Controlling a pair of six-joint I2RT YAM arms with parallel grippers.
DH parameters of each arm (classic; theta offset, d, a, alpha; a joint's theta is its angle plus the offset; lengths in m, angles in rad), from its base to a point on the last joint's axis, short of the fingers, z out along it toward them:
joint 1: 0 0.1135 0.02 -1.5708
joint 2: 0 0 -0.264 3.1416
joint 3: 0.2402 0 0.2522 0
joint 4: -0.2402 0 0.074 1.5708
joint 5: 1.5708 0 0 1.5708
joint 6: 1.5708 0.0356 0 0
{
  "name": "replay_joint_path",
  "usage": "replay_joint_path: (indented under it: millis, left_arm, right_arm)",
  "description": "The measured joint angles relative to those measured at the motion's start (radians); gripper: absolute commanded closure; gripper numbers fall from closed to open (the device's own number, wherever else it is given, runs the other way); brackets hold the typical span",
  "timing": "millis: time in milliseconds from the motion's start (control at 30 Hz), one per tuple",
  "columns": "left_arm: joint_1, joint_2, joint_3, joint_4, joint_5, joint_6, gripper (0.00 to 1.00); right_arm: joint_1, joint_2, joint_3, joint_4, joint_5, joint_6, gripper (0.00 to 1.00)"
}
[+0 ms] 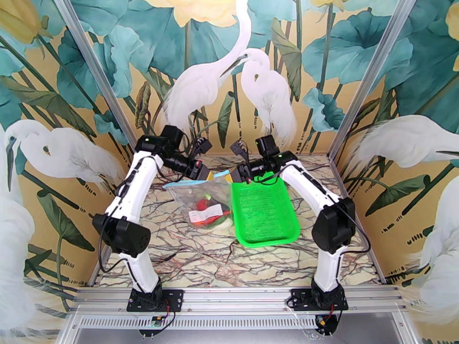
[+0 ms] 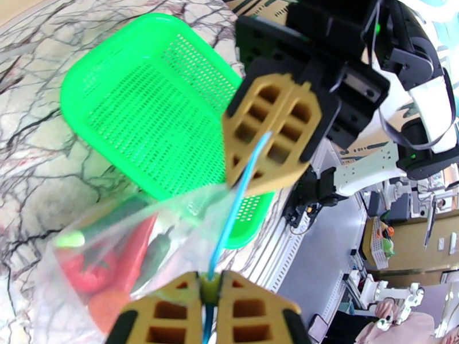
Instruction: Place the food in the zip-top bag and seal the zipper
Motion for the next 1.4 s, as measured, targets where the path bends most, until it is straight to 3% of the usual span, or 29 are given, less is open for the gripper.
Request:
replay_joint_path:
  millis: [567, 1400]
  left_arm:
    - [0.087, -0.088, -0.082, 0.021, -0.125, -0.064, 1.00]
    - [0.174, -0.109, -0.108, 0.028, -0.208, -0.132, 1.00]
  right_arm:
    - [-0.032, -0.026, -0.038, 0.019, 0.042, 0.000, 1.00]
    - [-0.094, -0.045, -0.075, 0.030, 0.068, 0.019, 1.00]
